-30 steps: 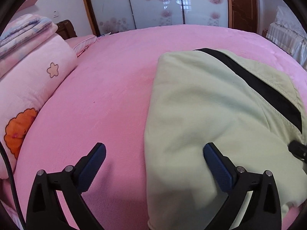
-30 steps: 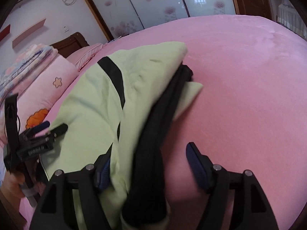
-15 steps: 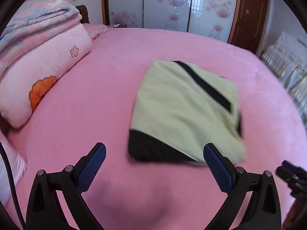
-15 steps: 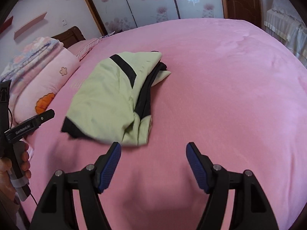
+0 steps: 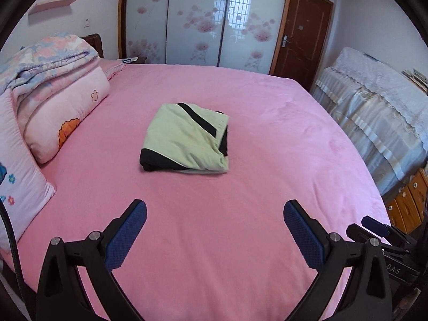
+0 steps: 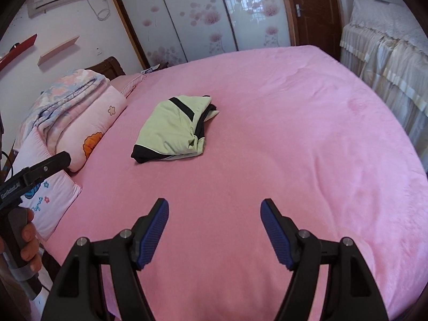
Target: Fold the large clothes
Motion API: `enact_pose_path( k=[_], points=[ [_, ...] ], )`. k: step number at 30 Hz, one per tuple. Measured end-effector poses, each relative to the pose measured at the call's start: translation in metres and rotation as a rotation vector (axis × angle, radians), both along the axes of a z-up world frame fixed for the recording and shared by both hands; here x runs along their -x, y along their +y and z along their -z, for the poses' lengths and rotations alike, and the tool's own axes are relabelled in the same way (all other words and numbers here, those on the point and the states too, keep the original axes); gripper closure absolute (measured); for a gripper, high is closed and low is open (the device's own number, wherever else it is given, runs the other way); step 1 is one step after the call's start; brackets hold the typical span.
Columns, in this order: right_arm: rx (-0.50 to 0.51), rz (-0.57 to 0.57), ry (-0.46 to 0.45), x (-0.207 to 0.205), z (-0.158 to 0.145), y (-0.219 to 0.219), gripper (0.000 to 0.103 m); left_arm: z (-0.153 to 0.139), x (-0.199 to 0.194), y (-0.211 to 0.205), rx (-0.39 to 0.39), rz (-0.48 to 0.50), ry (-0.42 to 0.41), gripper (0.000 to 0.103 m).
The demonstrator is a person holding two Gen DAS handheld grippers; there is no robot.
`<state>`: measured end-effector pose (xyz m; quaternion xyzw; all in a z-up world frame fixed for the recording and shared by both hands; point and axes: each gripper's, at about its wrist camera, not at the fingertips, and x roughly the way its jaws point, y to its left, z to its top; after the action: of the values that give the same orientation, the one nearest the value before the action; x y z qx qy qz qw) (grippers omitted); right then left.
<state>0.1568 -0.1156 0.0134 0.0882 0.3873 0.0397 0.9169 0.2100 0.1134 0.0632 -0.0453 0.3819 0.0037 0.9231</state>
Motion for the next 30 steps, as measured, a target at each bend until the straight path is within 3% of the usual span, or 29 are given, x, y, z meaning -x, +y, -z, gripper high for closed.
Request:
enact_pose_path(
  k=[4, 13, 23, 30],
  points=[
    [0.034, 0.009, -0.033, 0.049, -0.011, -0.009, 0.032, -0.013, 0.059, -0.031, -0.07, -0.004, -0.05, 0.001],
    [0.086, 0.047, -0.106, 0.127, -0.029, -0.018, 0.032, -0.021, 0.144, -0.066, -0.111, -0.059, -0.074, 0.001],
    [0.092, 0.119, -0.13, 0.184, -0.021, -0.024, 0.028, 0.002, 0.196, -0.086, -0.064, -0.111, -0.054, 0.001],
    [0.123, 0.091, -0.147, 0.199, -0.02, -0.014, 0.028, 0.019, 0.215, -0.098, -0.048, -0.097, -0.039, 0.001]
  ],
)
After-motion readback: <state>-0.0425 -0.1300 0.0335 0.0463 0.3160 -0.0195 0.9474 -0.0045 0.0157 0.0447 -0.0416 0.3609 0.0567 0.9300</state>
